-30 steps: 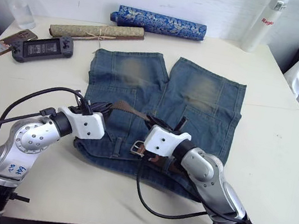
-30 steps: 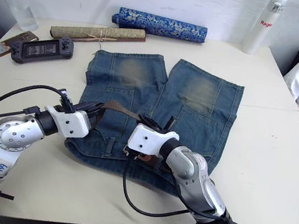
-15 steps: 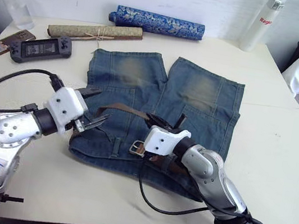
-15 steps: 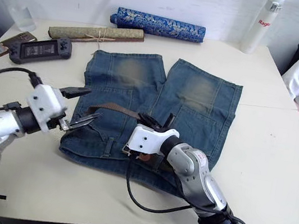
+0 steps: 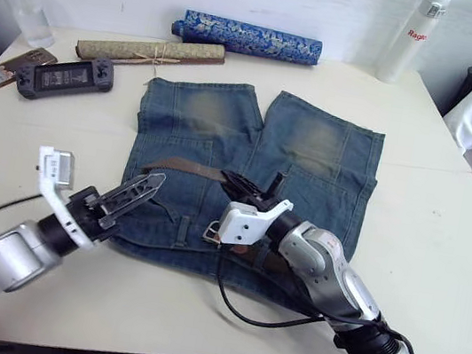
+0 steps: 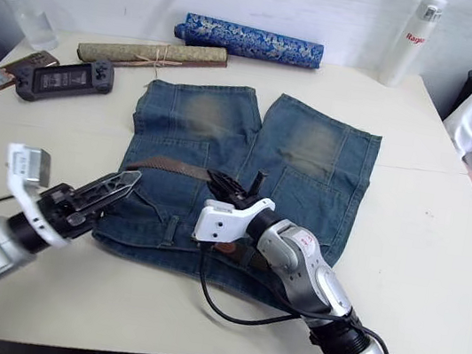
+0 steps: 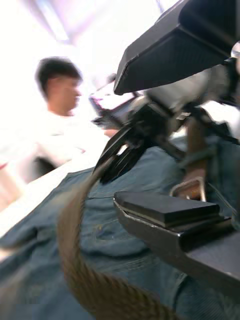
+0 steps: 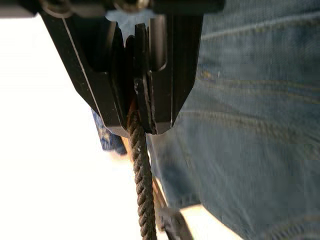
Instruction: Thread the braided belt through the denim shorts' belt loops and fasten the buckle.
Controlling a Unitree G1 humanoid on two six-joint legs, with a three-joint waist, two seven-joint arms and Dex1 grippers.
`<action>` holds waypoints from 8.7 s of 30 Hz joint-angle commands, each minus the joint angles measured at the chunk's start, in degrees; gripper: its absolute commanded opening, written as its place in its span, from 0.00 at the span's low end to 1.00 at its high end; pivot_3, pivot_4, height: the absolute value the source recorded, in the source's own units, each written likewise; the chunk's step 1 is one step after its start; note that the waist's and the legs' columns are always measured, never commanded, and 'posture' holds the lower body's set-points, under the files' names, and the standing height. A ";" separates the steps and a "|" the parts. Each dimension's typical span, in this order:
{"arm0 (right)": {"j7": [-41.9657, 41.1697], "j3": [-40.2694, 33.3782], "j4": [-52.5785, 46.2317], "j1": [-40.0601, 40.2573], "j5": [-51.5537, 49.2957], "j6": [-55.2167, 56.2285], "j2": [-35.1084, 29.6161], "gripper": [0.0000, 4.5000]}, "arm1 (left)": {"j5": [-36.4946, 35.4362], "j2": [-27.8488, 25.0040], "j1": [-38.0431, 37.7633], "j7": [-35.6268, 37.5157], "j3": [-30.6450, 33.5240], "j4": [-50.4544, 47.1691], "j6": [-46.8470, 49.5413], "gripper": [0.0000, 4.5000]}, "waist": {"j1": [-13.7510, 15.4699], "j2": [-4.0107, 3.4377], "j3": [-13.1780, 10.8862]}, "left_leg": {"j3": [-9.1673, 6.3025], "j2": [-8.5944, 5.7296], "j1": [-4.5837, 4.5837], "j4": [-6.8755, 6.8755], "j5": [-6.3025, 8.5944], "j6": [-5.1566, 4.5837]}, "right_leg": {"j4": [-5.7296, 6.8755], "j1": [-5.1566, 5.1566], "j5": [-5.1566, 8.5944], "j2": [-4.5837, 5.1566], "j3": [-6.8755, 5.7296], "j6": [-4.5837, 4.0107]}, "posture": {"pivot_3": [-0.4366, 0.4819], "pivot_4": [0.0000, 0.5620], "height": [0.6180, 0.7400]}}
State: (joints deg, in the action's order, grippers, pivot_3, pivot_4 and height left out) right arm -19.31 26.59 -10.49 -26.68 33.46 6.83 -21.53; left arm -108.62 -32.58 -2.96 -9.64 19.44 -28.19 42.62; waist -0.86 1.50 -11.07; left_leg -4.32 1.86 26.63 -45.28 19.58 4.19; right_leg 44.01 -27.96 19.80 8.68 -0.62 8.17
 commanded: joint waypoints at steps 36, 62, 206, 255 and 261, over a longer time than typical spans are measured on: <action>0.00 -1.78 0.29 0.01 -0.41 4.87 1.27 0.00 | -4.38 16.67 3.83 -24.00 -8.22 -11.19 -14.21 0.41 | 0.81 0.13 0.10 | 0.03 -0.05 2.11 -2.46 0.93 -0.54 | 1.98 -1.94 0.85 -0.04 0.28 -0.76 | 0.48 0.27 0.22; -6.17 -4.22 -2.31 1.86 -7.53 -0.12 2.59 0.58 | -4.38 15.49 4.82 -20.78 -7.98 -9.07 -11.92 0.00 | 0.82 0.13 0.10 | 0.03 -0.05 2.14 -2.48 0.94 -0.56 | 1.98 -1.93 1.21 -0.04 0.28 -1.43 | 0.48 0.27 0.22; -8.89 -22.95 -29.14 8.62 -91.23 -58.25 -6.18 0.98 | 16.86 -15.00 -10.93 -6.78 3.44 -16.69 -0.17 0.00 | 0.86 -0.20 -0.11 | 0.13 -0.03 1.71 -1.69 1.19 -0.99 | 0.94 -1.49 1.39 -0.05 0.23 -1.79 | 0.48 0.27 0.22; -10.28 -17.79 -30.42 9.43 -77.89 -53.36 -12.48 0.98 | 28.91 -9.24 -1.42 18.26 -8.39 5.65 6.17 0.00 | 0.93 -0.22 -0.12 | 0.13 -0.04 1.70 -1.69 1.19 -1.00 | 0.96 -1.48 1.33 -0.05 0.22 -1.68 | 0.48 0.27 0.22; -16.13 -7.37 -26.58 12.43 -53.85 -29.91 -16.23 0.98 | 34.09 -10.03 2.77 26.46 -10.30 8.80 8.92 0.00 | 0.98 -0.22 -0.12 | 0.13 -0.04 1.67 -1.67 1.19 -1.00 | 0.94 -1.47 1.28 -0.05 0.20 -1.59 | 0.48 0.27 0.22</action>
State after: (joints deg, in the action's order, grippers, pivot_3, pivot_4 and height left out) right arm -33.40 16.88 -37.38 -14.99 -27.22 -31.75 -36.95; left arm -75.97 -42.04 -1.21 13.89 10.24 -19.19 50.66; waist 0.12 1.28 -11.19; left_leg -4.19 1.82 28.30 -46.95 20.77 3.19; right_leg 44.93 -29.43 21.06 8.62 -0.43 6.64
